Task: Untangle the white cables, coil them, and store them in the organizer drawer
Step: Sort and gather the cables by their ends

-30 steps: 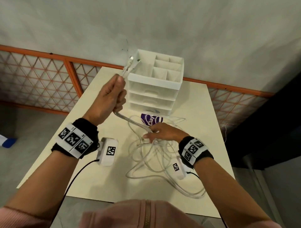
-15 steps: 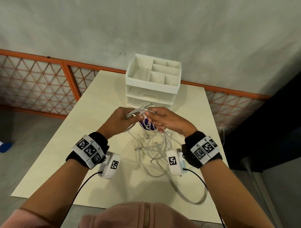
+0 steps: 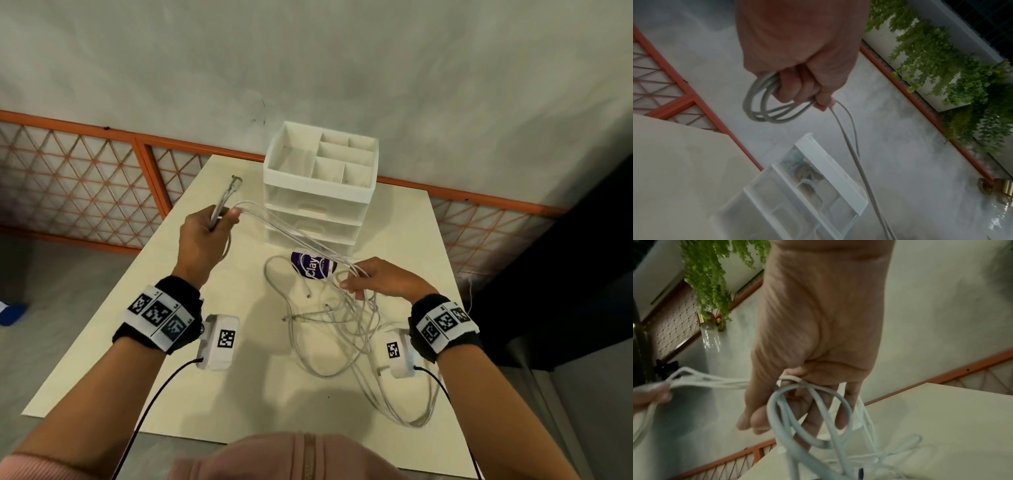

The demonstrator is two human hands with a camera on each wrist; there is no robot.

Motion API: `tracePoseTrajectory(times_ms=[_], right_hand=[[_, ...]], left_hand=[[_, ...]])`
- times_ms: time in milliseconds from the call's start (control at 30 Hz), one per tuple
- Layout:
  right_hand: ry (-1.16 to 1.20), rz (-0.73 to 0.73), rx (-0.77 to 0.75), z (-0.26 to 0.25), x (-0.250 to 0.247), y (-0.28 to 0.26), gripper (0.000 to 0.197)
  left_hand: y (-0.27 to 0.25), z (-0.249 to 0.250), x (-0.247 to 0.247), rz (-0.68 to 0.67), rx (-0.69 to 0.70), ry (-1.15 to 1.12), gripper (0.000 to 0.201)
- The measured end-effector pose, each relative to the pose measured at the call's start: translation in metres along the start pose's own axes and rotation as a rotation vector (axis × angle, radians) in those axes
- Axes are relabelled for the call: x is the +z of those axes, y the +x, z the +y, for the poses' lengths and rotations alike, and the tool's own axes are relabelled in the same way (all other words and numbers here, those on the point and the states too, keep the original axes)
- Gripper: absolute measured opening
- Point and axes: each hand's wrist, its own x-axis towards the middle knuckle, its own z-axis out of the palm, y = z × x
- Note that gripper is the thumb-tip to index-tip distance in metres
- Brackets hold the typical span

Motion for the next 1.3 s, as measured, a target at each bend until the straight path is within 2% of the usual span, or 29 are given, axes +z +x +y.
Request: tracePoseTrajectory(times_ms=[233, 400, 500, 567, 633, 733, 867, 900, 1000, 1067, 1167, 1300], right_hand=[[-0.077, -0.045, -0.007, -0.006, -0.033, -0.014, 0.015], [-0.277, -0.170, 0.197, -0.003, -0.037, -0.012, 0.028], [-0.372, -0.218, 0.276, -0.003, -0.035, -0.011, 0.023], [-0.322, -0.179, 0.210, -0.006, -0.034, -0.013, 0.023], [-0.136, -0.114, 0.144, -0.009, -0.033, -0.017, 0.021], [0.055, -0.050, 0.135, -0.011, -0.032, -0.019, 0.012], [-0.108, -0.018, 0.186, -0.023, -0.026, -0.014, 0.012], [-0.152, -0.032, 0.164, -0.028, -0.023, -0.013, 0.009], [-0.205, -0.099, 0.038, -0.046, -0.012, -0.009, 0.020], [-0.136, -0.152, -0.025, -0.059, -0.006, -0.010, 0.014], [-0.053, -0.153, -0.063, -0.075, -0.007, -0.012, 0.025], [-0.035, -0.131, -0.072, -0.075, -0.018, -0.018, 0.011]], left_hand=[[-0.014, -0.043, 0.002, 0.014, -0.251, 0.227, 0.031], [-0.020, -0.062, 0.004, 0.016, -0.313, 0.307, 0.035], [-0.022, -0.065, 0.004, 0.027, -0.292, 0.369, 0.038], [-0.023, -0.066, 0.002, 0.033, -0.323, 0.404, 0.038], [-0.024, -0.067, -0.001, 0.008, -0.342, 0.402, 0.034], [-0.027, -0.061, -0.001, -0.024, -0.293, 0.303, 0.027], [-0.038, -0.036, 0.015, -0.017, -0.130, 0.090, 0.032], [-0.042, -0.026, 0.022, -0.059, -0.079, 0.031, 0.032], [-0.051, 0.009, 0.046, -0.231, 0.123, -0.101, 0.027], [-0.053, 0.023, 0.063, -0.311, 0.199, -0.123, 0.027], [-0.053, 0.029, 0.083, -0.457, 0.117, -0.154, 0.026], [-0.053, 0.023, 0.089, -0.562, 0.070, -0.040, 0.033]])
